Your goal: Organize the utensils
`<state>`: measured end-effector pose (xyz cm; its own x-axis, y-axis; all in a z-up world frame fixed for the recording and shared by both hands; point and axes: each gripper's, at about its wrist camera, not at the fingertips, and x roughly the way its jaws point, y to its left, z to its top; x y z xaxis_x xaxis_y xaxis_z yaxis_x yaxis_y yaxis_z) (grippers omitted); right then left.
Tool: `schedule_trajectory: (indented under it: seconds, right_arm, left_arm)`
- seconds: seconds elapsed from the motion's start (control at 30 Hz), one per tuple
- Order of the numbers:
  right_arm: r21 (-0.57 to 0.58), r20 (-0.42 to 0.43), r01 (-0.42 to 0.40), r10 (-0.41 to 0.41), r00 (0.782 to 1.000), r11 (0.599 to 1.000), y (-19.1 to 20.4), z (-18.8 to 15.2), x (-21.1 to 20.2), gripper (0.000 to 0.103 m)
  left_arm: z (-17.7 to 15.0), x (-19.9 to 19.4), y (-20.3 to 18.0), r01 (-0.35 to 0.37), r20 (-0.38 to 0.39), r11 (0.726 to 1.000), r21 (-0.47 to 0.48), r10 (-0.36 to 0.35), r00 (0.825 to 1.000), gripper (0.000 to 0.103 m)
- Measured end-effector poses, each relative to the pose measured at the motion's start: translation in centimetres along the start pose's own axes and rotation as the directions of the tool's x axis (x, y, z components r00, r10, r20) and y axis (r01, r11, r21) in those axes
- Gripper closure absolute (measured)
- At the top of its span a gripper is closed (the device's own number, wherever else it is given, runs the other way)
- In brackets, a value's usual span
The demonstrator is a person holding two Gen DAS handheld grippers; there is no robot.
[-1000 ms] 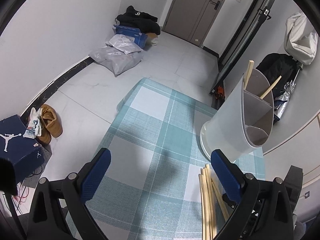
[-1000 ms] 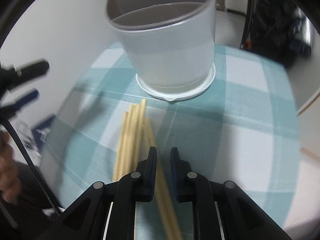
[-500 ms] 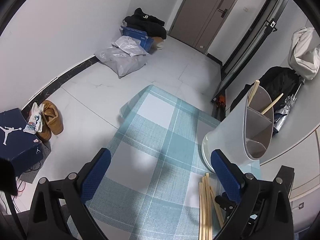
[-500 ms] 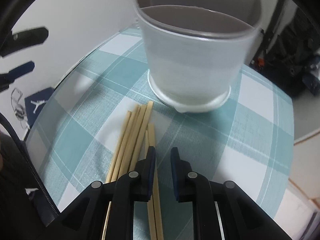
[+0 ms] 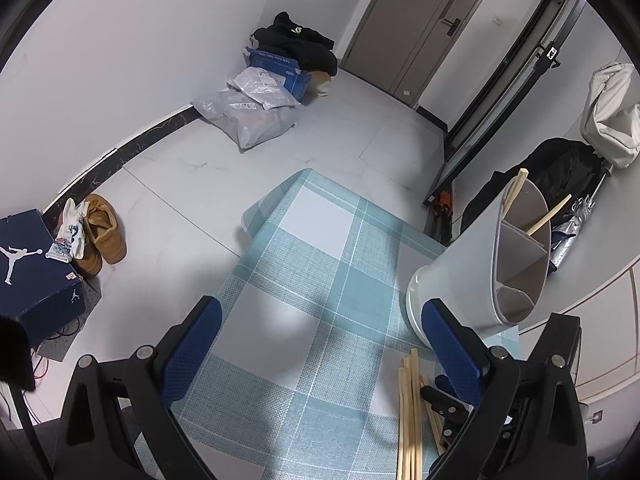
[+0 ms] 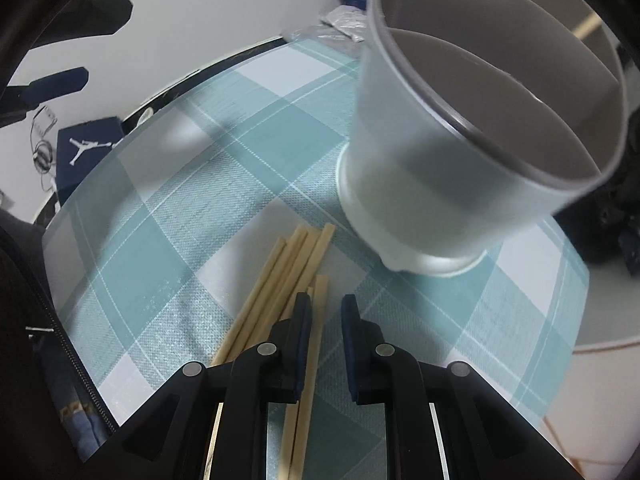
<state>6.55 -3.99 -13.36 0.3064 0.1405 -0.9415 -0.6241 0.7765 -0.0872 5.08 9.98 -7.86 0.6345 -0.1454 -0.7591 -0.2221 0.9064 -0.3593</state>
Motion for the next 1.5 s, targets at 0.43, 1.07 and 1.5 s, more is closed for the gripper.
schedule_trajectory:
  seconds: [0.43,1.07,1.5]
  right_arm:
    - [0.117,0.027,-0.052,0.050,0.998,0.992,-3.3,-1.2,-0.9,0.088]
    - [-0.070,-0.031,0.060,-0.062,0.998,0.996,-1.0,-0.2,0.3,0.088]
    - [-0.051,-0.015,0.075,-0.076,0.997,0.996,-0.1,0.4,1.1,0.088]
  left_arm:
    - [0.1,0.3,0.1,0.005,-0.020,1.000,-0.014,-0.005,1.000,0.004]
    - [-0.1,0.5,0.1,-0.007,-0.028,1.000,-0.013,0.007,1.000,0.004]
    - [0.0,0.4,0.0,-0.004,-0.029,1.000,-0.010,0.004,1.000,0.004]
